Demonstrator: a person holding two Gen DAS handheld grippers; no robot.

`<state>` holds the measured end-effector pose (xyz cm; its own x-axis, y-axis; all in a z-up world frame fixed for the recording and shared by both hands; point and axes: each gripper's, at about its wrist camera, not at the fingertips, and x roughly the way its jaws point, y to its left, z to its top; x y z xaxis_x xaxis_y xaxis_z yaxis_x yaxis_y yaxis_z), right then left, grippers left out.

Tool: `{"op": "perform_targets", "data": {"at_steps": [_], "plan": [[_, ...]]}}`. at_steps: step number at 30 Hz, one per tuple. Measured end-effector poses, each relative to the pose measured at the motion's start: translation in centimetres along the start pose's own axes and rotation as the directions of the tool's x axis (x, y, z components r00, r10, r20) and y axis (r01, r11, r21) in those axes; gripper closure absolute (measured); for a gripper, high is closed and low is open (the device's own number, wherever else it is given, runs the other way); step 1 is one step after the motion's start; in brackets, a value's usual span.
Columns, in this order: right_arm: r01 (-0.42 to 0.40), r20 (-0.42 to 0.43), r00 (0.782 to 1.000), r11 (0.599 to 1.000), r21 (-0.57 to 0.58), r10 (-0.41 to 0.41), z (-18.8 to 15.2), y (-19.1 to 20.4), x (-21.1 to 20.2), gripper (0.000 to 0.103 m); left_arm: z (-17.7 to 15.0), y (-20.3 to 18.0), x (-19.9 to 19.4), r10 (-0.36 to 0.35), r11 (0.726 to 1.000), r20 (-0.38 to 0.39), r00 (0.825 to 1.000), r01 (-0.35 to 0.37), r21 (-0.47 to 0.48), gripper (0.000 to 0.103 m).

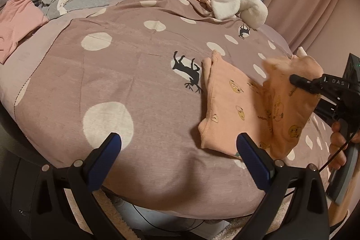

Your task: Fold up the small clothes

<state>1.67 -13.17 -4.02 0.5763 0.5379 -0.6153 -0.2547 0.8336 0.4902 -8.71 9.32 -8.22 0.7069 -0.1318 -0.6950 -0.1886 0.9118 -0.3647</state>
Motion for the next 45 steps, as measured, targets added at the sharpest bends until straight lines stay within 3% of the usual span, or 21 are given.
{"op": "perform_targets", "data": {"at_steps": [5, 10, 15, 22, 24, 28, 29, 31, 34, 38, 45], "plan": [[-0.060, -0.100, 0.994, 0.994, -0.096, 0.050, -1.8, 2.8, 2.7, 0.089, 0.2, 0.8, -0.2, 0.010, 1.000, 0.011, 1.000, -0.010, -0.018, 0.001], [-0.036, -0.171, 0.985, 0.985, -0.169, 0.007, -3.6, 4.1, 4.8, 0.089, 0.3, 0.9, -0.4, 0.010, 1.000, 0.015, 1.000, -0.009, -0.020, 0.001], [-0.052, -0.209, 0.978, 0.987, -0.152, 0.020, -3.8, 4.0, 4.9, 0.086, 0.2, 0.5, -0.1, 0.014, 1.000, 0.007, 1.000, -0.014, -0.005, 0.001], [-0.149, -0.249, 0.961, 0.984, -0.092, 0.122, -4.0, 3.9, 4.4, 0.078, 0.0, -0.7, 0.0, 0.000, 0.999, 0.001, 1.000, 0.000, 0.033, 0.001], [-0.198, -0.271, 0.948, 0.977, -0.079, 0.170, -4.2, 3.9, 4.3, 0.073, -0.1, -0.9, 0.0, 0.004, 0.999, 0.003, 1.000, -0.004, 0.044, 0.001], [-0.359, -0.320, 0.889, 0.932, -0.042, 0.328, -4.4, 4.7, 3.8, 0.066, -0.3, -1.1, 0.2, -0.006, 0.999, -0.006, 1.000, 0.006, 0.044, 0.001], [-0.370, -0.317, 0.887, 0.927, -0.051, 0.337, -4.3, 5.0, 3.4, 0.063, -0.3, -1.1, 0.3, -0.008, 0.999, -0.008, 1.000, 0.009, 0.043, 0.001], [-0.341, -0.282, 0.909, 0.936, -0.082, 0.306, -3.9, 5.1, 2.6, 0.044, -0.3, -1.2, 0.5, -0.005, 0.999, -0.009, 1.000, 0.006, 0.045, 0.001], [-0.287, -0.213, 0.940, 0.956, -0.065, 0.268, -2.9, 4.1, 1.6, 0.024, -0.4, -1.5, 0.6, -0.004, 0.998, -0.007, 1.000, 0.004, 0.055, 0.001], [-0.265, -0.168, 0.947, 0.961, 0.082, 0.275, -0.8, 0.7, 1.9, 0.022, -0.3, -1.8, 0.9, -0.013, 0.998, -0.013, 1.000, 0.013, 0.060, 0.001], [-0.226, -0.202, 0.940, 0.946, 0.231, 0.273, 1.2, -2.1, 6.1, 0.021, -0.3, -1.6, 1.3, -0.003, 0.998, -0.017, 1.000, 0.004, 0.068, 0.001]]}}
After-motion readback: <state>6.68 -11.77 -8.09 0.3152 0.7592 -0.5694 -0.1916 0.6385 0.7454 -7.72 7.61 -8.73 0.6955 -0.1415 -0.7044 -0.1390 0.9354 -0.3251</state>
